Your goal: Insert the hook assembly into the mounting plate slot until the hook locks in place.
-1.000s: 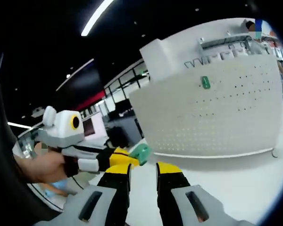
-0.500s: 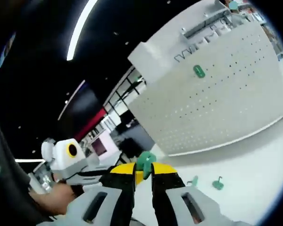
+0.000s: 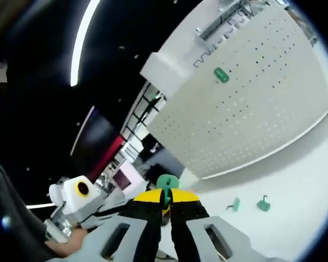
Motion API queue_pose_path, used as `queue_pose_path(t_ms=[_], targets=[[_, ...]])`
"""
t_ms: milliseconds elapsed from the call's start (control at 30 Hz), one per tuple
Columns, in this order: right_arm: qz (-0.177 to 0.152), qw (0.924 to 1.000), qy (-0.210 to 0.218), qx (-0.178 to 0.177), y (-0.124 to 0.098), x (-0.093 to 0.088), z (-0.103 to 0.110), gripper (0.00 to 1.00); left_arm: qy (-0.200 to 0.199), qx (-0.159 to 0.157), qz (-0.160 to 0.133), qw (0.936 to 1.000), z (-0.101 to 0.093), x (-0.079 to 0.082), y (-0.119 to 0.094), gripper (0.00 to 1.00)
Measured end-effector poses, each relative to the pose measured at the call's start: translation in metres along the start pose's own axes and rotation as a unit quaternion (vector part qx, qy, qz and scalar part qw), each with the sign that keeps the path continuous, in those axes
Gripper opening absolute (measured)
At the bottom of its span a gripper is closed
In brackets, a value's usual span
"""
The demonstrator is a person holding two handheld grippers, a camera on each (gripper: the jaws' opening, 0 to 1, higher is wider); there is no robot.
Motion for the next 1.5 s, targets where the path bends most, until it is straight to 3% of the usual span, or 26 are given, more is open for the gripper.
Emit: queue_pose_path(t_ms=[467, 933, 1167, 1267, 1367, 1500], targets=[[0.007, 1.0000, 0.006, 0.000, 0.000, -0.004, 0.002, 0.01, 0.013, 0.004, 0.007, 0.9999, 0.000, -0.003, 0.001, 0.03], [0.012, 0.9993, -0.033, -0.012, 0.001, -0.006, -0.001, 0.00, 0.017, 0.003, 0.024, 0.9996, 0.001, -0.008, 0.003, 0.04], [0.010, 0.9979, -0.060, -0.023, 0.000, -0.005, -0.002, 0.00, 0.020, -0.002, 0.047, 0.9987, 0.003, -0.015, 0.004, 0.07], [0.007, 0.9944, -0.098, -0.039, -0.002, 0.001, -0.007, 0.00, 0.017, 0.004, 0.051, 0.9985, 0.004, -0.019, 0.004, 0.15], [0.011, 0.9881, -0.145, -0.048, -0.003, 0.004, -0.009, 0.00, 0.003, -0.001, 0.054, 0.9985, 0.003, -0.021, 0.004, 0.17], [0.028, 0.9705, -0.232, -0.059, -0.004, 0.004, -0.008, 0.00, 0.001, -0.001, 0.059, 0.9982, 0.004, -0.023, 0.004, 0.17]])
Point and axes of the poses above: the point that each gripper's makers call its tool centre point, and the gripper's own axes: y roughly forward along the fingers, z roughly to its left, x roughly out of its top, the point moved 4 cm from there along -y, roughly backward along the fingers, and after that the axes turned 4 degrees about -x, right-handed, at the moved point
